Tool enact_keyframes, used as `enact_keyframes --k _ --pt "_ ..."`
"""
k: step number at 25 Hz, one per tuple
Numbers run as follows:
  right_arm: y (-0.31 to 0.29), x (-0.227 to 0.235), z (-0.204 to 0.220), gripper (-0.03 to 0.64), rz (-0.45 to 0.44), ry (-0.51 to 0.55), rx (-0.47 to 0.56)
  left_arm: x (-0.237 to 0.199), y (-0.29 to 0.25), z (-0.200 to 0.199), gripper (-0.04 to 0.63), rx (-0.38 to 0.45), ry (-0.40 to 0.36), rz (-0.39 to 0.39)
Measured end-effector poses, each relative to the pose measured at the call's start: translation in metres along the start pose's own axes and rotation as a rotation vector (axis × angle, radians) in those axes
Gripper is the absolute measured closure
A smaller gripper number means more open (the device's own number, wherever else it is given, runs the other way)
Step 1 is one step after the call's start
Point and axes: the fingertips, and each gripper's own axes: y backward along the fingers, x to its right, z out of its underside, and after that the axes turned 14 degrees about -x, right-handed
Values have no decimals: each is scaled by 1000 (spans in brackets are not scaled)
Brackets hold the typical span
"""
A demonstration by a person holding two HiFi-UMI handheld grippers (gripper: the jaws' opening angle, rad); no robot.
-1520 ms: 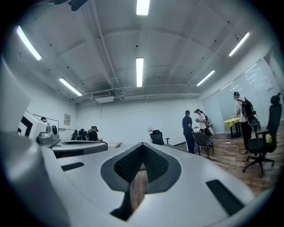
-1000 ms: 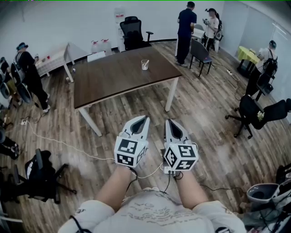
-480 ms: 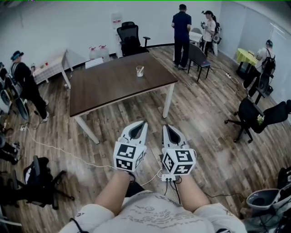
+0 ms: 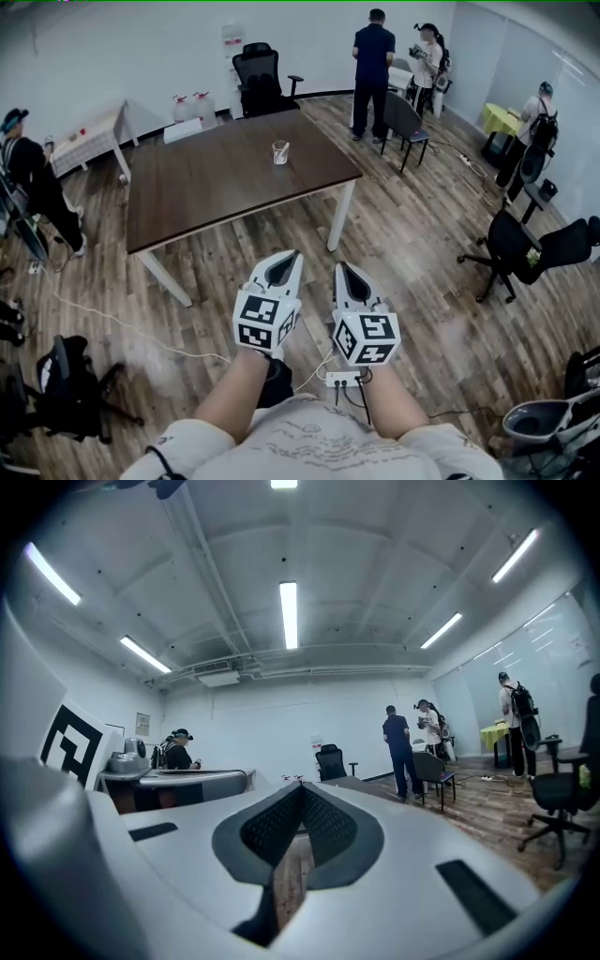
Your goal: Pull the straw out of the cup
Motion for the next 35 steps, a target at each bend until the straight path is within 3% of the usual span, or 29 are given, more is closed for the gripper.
enact_keyframes --k 15,29,35 --pt "-182 43 -56 601 10 -23 -25 -126 -141 -35 595 -33 19 45" --pt "-347 21 -105 601 -5 -2 -42 -279 -220 -57 595 -45 52 57" --pt "-395 18 -109 601 7 -3 -57 -322 -245 -50 595 -66 60 71"
